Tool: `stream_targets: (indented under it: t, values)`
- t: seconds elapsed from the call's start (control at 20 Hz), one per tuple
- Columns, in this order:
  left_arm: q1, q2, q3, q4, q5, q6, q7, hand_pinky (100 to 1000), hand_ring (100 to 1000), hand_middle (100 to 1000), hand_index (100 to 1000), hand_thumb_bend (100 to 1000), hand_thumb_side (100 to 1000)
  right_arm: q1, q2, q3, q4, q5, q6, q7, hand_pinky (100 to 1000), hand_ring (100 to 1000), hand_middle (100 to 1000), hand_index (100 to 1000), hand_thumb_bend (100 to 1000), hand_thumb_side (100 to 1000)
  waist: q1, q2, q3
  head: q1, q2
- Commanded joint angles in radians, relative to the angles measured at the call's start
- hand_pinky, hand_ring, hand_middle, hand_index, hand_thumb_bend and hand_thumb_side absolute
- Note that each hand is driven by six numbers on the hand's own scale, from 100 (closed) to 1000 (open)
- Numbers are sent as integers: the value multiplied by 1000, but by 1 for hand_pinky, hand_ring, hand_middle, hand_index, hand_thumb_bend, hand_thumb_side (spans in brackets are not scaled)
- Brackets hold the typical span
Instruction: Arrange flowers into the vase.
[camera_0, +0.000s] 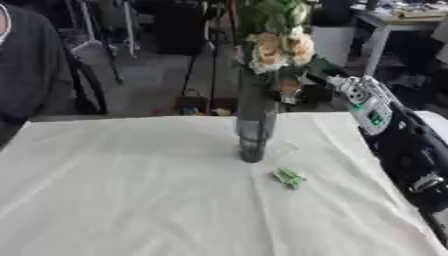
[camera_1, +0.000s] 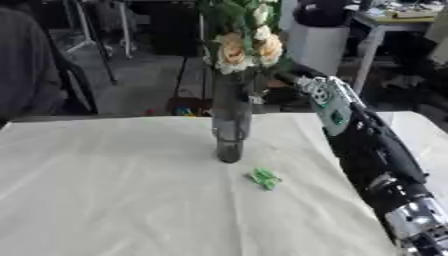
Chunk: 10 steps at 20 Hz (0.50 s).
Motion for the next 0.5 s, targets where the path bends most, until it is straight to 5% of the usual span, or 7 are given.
stream_targets:
  t: [0.05,0.5]
  values:
    - [-11,18,4,-7,2,-2,-2,755,658,693,796,604,864,-25,-14,-12,2,24,11,-19,1000,1000,1000,992,621,793,3,-13,1,0,-5]
    - [-11,18,5,-7,2,-2,0,755,658,692,796,604,864,-9,-19,-29,27,20,26,-24,1000,1000,1000,987,608,799,3,-9,-1,4,-6]
